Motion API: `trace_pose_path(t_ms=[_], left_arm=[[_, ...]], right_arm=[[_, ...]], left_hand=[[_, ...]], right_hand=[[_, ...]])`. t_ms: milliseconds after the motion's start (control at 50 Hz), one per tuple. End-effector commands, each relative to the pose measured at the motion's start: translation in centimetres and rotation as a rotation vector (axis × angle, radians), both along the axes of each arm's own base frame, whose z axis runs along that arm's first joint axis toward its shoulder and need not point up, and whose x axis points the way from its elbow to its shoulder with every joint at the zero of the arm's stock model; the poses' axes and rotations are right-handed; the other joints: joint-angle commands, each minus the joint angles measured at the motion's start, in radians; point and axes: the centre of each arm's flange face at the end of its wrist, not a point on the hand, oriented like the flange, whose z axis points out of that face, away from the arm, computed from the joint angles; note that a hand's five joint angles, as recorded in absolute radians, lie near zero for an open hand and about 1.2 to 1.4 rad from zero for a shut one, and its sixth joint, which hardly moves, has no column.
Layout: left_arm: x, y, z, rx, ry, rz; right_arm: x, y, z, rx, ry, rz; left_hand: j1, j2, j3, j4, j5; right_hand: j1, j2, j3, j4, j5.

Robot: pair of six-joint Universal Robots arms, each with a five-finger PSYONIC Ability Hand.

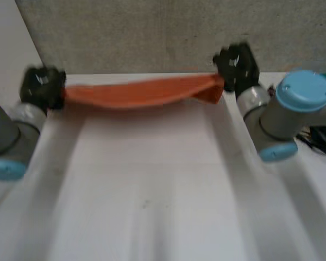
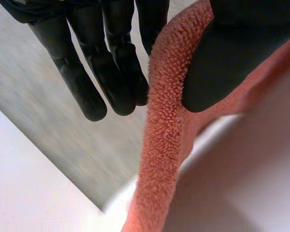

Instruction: Fold the laundry.

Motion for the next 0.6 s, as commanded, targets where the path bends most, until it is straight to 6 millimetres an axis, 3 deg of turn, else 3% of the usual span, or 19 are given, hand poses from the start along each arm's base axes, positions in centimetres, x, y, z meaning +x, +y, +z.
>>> trace_pose_path(t_ms=[20, 60, 160, 220, 260, 380, 500, 600], left_arm=[[0.8, 2.0, -8.2, 0.168, -0.122, -0.036], [1.2, 2.0, -8.9, 0.182, -0.141, -0.040], [2.3, 1.3, -9.6, 0.208, -0.154, -0.030], [2.7, 1.0, -9.6, 0.218, -0.153, -0.024], [3.2, 0.9, -9.5, 0.231, -0.155, -0.016], [4.3, 0.8, -9.5, 0.263, -0.156, 0.012], [5.2, 1.0, -9.0, 0.264, -0.150, 0.026], [5.0, 1.7, -8.4, 0.258, -0.146, -0.015]], right_arm=[[-2.6, 1.5, -7.3, 0.245, 0.175, -0.037], [-3.1, 1.5, -7.8, 0.273, 0.181, -0.046], [-3.9, 1.6, -8.2, 0.336, 0.153, -0.064], [-4.0, 1.7, -8.1, 0.352, 0.137, -0.065], [-4.1, 1.7, -7.9, 0.354, 0.126, -0.069], [-4.2, 1.9, -7.6, 0.369, 0.125, -0.072], [-4.2, 2.2, -7.7, 0.393, 0.140, -0.071], [-4.3, 2.4, -7.7, 0.403, 0.145, -0.069]], left_hand=[[0.225, 0.199, 0.202, 0.193, 0.252], [0.225, 0.199, 0.202, 0.193, 0.252], [-0.203, -0.228, -0.225, -0.235, -0.176], [-0.262, -0.288, -0.284, -0.294, -0.235], [-0.453, -0.478, -0.475, -0.485, -0.426], [-0.527, -0.552, -0.549, -0.559, -0.500], [-0.313, -0.338, -0.335, -0.345, -0.286], [0.224, 0.198, 0.202, 0.192, 0.251]], right_hand=[[0.261, 0.219, 0.207, 0.199, 0.212], [0.261, 0.219, 0.207, 0.199, 0.212], [0.261, 0.219, 0.207, 0.199, 0.212], [0.261, 0.219, 0.207, 0.199, 0.212], [0.261, 0.219, 0.207, 0.199, 0.212], [0.261, 0.219, 0.207, 0.199, 0.212], [0.261, 0.219, 0.207, 0.199, 0.212], [0.261, 0.219, 0.207, 0.199, 0.212]])
